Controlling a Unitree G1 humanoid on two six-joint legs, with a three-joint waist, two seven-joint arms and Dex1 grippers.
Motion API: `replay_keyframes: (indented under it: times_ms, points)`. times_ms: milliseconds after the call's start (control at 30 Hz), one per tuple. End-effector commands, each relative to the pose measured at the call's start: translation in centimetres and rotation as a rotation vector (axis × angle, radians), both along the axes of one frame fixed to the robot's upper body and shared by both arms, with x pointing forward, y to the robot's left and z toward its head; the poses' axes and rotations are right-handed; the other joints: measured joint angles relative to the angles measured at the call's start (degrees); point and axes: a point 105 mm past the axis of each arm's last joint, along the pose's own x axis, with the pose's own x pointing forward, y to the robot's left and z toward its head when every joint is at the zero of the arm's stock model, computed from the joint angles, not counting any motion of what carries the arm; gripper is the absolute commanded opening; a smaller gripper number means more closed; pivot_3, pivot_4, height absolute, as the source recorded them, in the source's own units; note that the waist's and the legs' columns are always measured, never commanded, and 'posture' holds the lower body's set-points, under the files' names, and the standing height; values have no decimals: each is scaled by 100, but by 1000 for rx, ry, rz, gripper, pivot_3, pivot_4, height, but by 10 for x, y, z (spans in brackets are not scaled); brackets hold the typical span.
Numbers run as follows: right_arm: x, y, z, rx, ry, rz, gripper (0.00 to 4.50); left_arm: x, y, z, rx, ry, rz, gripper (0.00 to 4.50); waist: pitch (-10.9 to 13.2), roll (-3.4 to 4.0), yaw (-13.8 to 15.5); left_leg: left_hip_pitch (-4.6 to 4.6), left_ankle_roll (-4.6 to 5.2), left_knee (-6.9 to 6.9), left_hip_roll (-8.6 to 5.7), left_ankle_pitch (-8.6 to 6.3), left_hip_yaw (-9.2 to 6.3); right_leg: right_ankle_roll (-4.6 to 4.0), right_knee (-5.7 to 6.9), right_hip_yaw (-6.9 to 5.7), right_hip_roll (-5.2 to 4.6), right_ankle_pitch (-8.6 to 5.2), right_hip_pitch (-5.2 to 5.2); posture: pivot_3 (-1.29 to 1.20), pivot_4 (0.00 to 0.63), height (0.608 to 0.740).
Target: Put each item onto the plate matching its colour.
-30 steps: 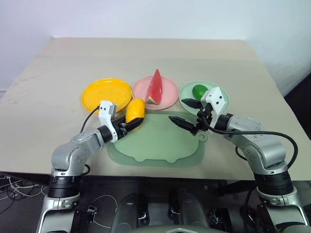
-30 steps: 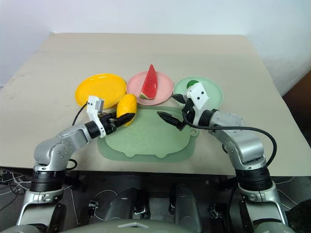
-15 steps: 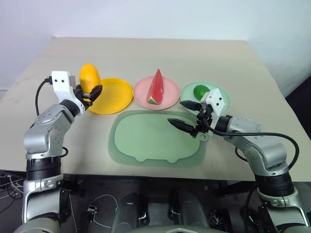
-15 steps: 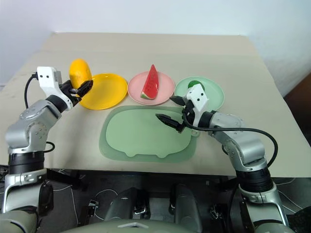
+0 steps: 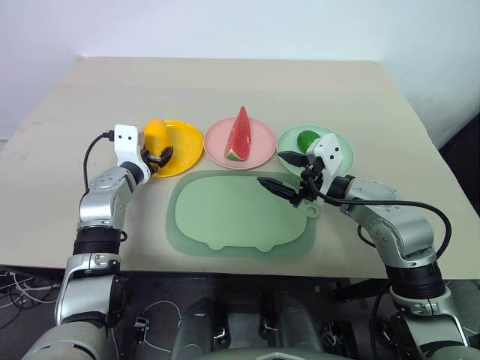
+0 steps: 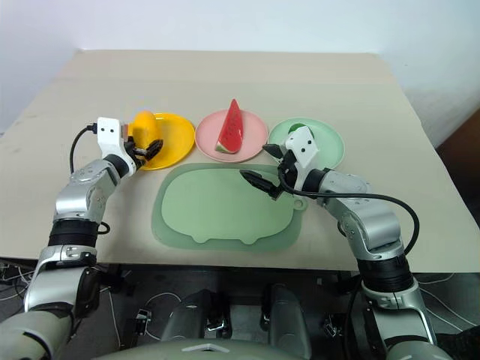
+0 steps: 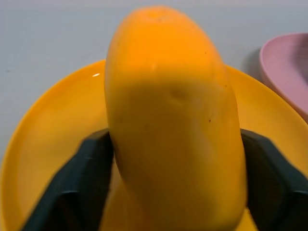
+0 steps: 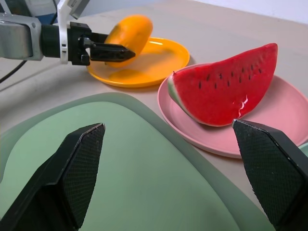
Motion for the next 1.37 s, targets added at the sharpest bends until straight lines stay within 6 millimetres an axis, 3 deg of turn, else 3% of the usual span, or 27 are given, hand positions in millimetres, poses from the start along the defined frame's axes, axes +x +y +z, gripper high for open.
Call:
replay_keyframes:
  times_ms: [33,167,367,700,833,1200,1367]
  points:
    - [0,2,12,15,-52,2,4500,2,-5,24,-15,-72,-39,4474,0,0,-5,0,0,0,0,0,0,0,0,0,0,0,0,0,150,696]
    - [0,2,12,11,-62,-4,4500,-5,-5,30,4,-83,-70,4474,0,0,-15,0,0,0,0,0,0,1,1,0,0,0,-1,0,150,696]
    - [-1,-4,16,20,-69,-7,4500,-24,0,53,57,-145,-92,4474,0,0,-19,1,0,0,1,0,0,1,4,0,1,0,-1,0,150,696]
    - [-10,-12,16,56,-71,-4,4500,-89,14,80,49,-277,-285,4474,0,1,5,2,-1,-1,1,0,0,4,-3,0,-1,-23,1,0,150,696]
    - [-15,-16,17,87,-117,-13,4500,-108,11,66,30,-267,-396,4474,0,2,-6,3,1,-6,0,-2,-1,3,-15,0,0,-24,4,0,150,696]
    - [-24,-30,7,105,-73,-24,4500,-122,9,35,-8,-281,-457,4474,0,2,-10,3,2,-20,1,-3,0,-1,-36,0,3,-22,6,0,150,696]
    - [-25,-37,5,121,-60,-43,4500,-122,10,35,-33,-290,-471,4474,0,3,1,4,3,-20,1,-4,-1,-2,-46,-1,4,-22,11,0,150,696]
